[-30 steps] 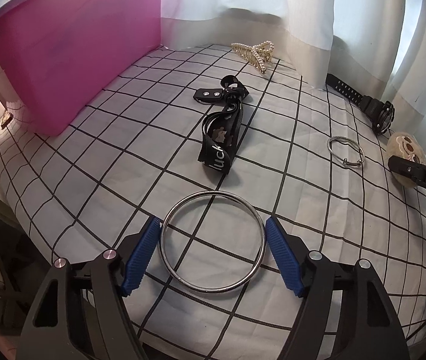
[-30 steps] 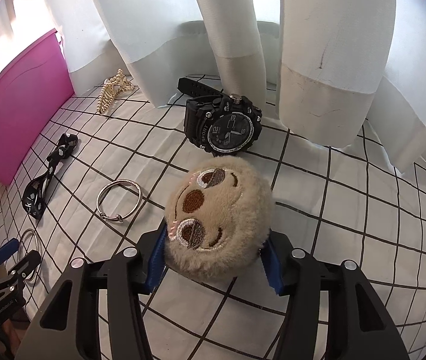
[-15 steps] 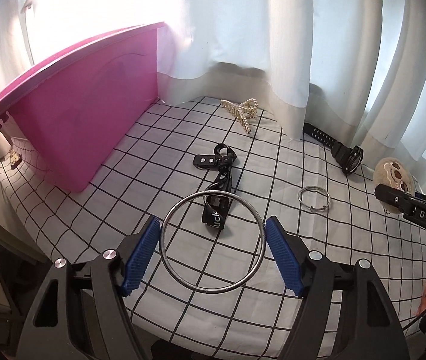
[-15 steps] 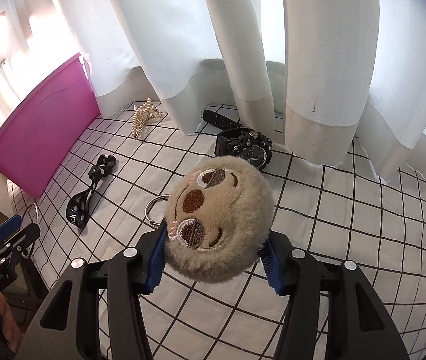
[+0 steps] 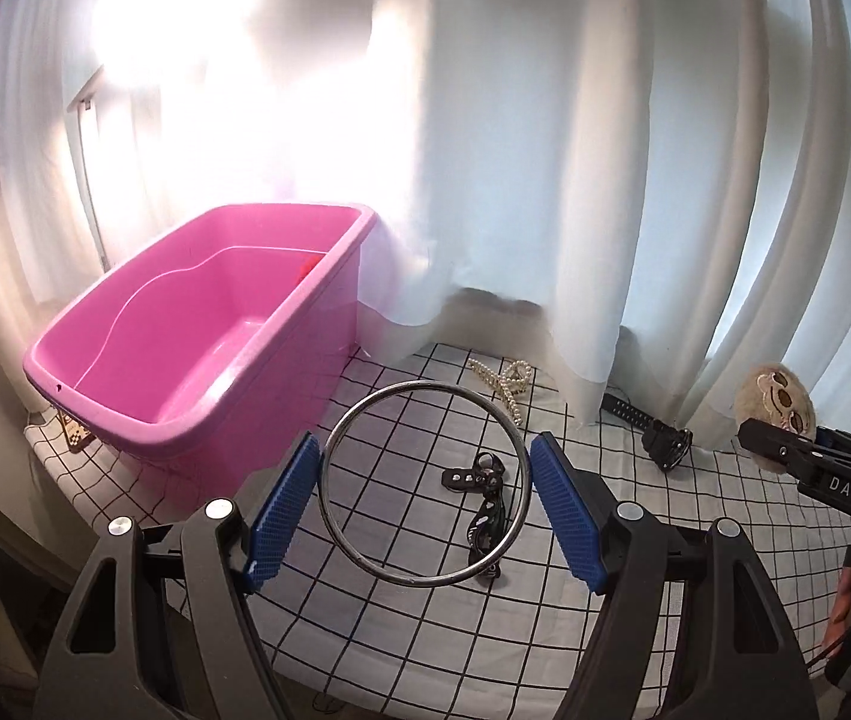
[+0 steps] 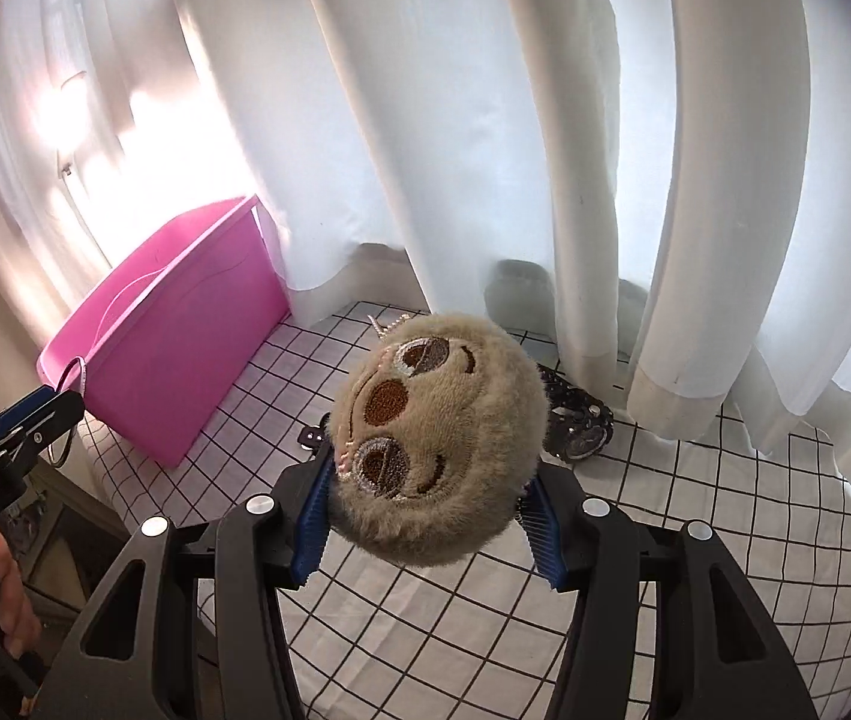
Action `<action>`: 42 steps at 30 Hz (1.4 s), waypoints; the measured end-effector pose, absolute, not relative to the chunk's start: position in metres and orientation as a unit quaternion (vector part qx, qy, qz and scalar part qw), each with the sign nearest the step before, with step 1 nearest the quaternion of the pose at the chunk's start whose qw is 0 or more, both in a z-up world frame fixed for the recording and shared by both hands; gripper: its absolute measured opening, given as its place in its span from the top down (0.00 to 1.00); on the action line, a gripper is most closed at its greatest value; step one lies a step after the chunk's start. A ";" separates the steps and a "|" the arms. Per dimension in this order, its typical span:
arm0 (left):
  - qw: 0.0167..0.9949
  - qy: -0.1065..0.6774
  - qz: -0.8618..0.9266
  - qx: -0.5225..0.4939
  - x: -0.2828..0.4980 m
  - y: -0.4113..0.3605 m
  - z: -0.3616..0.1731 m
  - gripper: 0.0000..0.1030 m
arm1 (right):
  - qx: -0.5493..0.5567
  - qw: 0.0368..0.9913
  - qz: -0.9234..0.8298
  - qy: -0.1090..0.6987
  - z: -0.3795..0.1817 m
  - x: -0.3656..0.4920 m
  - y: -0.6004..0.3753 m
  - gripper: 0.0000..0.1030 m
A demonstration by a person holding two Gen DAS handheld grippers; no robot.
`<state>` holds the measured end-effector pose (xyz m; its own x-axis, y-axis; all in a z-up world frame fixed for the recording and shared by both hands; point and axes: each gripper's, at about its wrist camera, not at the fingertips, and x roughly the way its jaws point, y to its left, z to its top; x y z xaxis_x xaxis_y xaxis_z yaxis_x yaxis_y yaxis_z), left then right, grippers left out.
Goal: Organize jewelry
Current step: 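Carry the sloth keychain over the tub with the right tool while the left tool carries the ring, then open the right tool dropping the keychain into the tub while the left tool releases the ring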
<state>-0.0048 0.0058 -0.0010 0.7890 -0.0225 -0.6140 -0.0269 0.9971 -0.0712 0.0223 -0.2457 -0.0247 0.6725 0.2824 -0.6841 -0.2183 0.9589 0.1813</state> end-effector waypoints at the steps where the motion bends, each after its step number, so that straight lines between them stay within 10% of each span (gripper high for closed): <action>1: 0.947 0.319 0.002 -0.041 -0.005 0.014 0.006 0.32 | 0.040 0.916 0.142 0.374 -0.018 0.023 -0.236 0.49; 16: 0.958 0.274 0.068 -0.043 0.042 0.180 0.063 0.32 | 0.011 0.916 0.259 0.305 0.059 0.081 -0.046 0.49; 42: 0.909 0.409 0.064 -0.041 0.169 0.272 -0.029 0.31 | -0.042 0.858 0.236 0.455 -0.027 0.215 0.126 0.49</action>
